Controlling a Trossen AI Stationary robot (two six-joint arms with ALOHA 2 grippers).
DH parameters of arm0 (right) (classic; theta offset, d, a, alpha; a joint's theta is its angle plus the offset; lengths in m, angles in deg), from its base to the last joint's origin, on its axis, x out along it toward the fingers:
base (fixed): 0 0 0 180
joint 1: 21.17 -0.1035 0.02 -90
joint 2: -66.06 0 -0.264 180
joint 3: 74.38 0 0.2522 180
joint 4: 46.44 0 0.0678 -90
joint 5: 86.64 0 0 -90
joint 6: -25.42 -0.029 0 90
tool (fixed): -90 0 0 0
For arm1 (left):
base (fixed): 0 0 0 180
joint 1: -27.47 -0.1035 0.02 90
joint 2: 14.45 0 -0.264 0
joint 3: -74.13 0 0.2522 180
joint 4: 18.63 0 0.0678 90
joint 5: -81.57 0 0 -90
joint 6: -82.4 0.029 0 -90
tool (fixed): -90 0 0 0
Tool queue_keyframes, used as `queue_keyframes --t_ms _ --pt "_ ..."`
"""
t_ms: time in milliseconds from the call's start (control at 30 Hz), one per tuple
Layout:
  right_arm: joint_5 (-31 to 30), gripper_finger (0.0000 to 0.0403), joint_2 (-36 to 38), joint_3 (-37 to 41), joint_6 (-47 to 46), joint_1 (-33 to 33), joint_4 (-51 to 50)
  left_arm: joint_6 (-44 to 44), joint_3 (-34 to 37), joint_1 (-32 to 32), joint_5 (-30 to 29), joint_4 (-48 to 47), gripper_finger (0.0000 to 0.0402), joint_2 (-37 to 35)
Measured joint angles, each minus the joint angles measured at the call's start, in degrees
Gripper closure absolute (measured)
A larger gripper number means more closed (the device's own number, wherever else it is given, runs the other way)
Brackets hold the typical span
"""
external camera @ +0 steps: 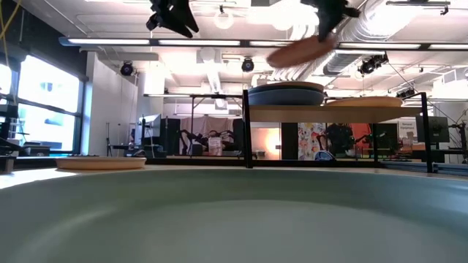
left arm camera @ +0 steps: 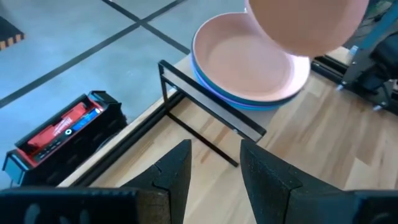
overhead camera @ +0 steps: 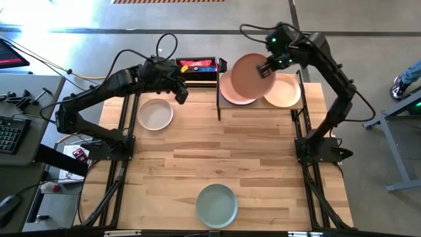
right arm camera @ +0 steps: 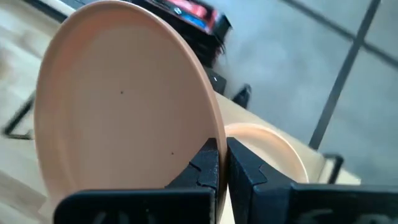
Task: Place and stack plates onto a shelf
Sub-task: Stack the orange plate on top of the light orange plate on the shelf
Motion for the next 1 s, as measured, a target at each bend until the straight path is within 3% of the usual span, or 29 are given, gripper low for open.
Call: queue_keyframes --t_ms 200,467,667,800,1000 --pt "5.64 0.0403 6.99 11.91 0.0 7.21 7.04 0.05 0.0 -1.84 0.01 0.0 0.0275 0.02" --pt "6.71 0.0403 18.23 29.61 -4.46 13.16 13.22 0.05 0.0 -3.16 0.04 0.0 0.0275 0.02" --pt "11.01 0.0403 27.16 41.72 -7.55 19.22 21.93 0.05 0.0 -3.17 0.27 0.0 0.0275 0.02" --pt "14.91 0.0403 31.17 45.29 -9.35 20.27 29.72 0.05 0.0 -3.17 0.44 0.0 0.0275 0.02" --pt "15.74 0.0403 32.92 46.13 -11.66 20.33 30.45 0.05 0.0 -3.17 0.44 0.0 0.0275 0.02"
